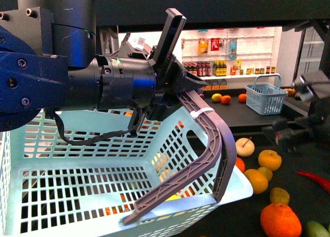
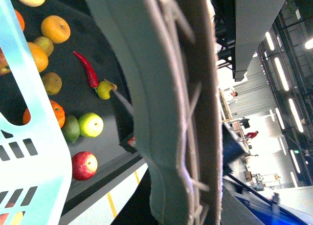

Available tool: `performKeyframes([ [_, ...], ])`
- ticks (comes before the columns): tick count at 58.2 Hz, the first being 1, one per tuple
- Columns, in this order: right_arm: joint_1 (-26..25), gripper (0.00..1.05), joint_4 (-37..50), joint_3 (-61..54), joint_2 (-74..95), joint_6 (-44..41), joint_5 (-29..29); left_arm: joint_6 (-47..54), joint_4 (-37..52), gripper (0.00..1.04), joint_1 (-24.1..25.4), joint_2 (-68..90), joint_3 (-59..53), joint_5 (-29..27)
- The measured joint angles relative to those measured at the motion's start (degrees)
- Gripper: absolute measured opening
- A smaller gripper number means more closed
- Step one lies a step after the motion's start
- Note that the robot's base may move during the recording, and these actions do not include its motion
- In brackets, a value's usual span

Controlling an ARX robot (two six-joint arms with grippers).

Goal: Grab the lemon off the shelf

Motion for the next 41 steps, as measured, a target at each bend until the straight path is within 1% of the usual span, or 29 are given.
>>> performKeyframes([
  [9, -1.03, 0.97, -0.17, -0.66, 8.72, -4.61, -0.55, 0.04, 0.00, 0.09, 0.00, 0.00, 0.00, -0.04],
  [16, 0.52, 0.97, 0.52, -1.95, 12.41, -5.46, -3.98, -0.02, 0.00, 0.09, 0.00, 0.00, -0.02, -0.07],
  [21, 3.15, 0.97, 0.55, -2.49, 13.97, -6.67, -5.97, 0.04, 0.00, 0.09, 0.00, 0.00, 0.00, -0.13],
  [26, 6.08, 0.97, 0.52, -2.86, 15.34, -8.96, -6.71, 0.02, 0.00, 0.09, 0.00, 0.00, 0.00, -0.09],
  [41, 13.05, 0.97, 0.94, -1.81, 21.27, -10.84, -4.68, 0.39, 0.00, 0.09, 0.15, 0.00, 0.00, -0.63],
])
